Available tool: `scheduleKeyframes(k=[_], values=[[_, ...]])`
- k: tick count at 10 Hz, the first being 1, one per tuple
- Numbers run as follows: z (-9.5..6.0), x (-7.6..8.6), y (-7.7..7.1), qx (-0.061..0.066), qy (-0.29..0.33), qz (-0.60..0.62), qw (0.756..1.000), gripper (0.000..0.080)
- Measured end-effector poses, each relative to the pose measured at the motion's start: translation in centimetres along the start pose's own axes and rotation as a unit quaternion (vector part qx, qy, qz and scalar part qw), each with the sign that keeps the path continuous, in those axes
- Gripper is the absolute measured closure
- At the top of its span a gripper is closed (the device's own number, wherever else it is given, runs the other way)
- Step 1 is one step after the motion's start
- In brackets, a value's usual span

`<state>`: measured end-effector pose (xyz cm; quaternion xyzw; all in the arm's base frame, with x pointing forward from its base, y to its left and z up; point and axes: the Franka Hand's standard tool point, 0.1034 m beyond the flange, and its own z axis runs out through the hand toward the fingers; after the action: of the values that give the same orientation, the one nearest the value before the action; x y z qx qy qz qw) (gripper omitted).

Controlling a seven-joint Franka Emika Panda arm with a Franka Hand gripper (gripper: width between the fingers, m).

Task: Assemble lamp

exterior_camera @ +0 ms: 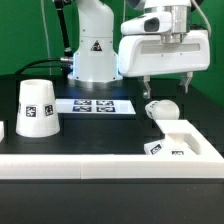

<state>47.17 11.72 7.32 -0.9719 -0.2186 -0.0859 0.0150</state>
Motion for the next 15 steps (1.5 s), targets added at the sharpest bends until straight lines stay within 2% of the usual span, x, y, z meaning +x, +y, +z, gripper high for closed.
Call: scheduleKeyframes(k=[1,5,8,11,13,15], values=[[0.3,-0.8,-0.5,-0.001,0.008,-0.008,1.000,0.0101],[0.3,-0.6,-0.5,0.001,0.001,-0.008,1.000,0.0101],[0.5,-1.1,-2.3,0.006,0.008,-0.023,1.000,0.0101],[0.9,-1.9,-2.7,0.007,0.006,-0.026,1.000,0.0101],[1.1,-2.4,-3.6,0.024,-0.060,-0.014,0.998,0.0101],[1.2,-1.9,-3.9,0.037,-0.119,-0.005,0.992,0.0101]])
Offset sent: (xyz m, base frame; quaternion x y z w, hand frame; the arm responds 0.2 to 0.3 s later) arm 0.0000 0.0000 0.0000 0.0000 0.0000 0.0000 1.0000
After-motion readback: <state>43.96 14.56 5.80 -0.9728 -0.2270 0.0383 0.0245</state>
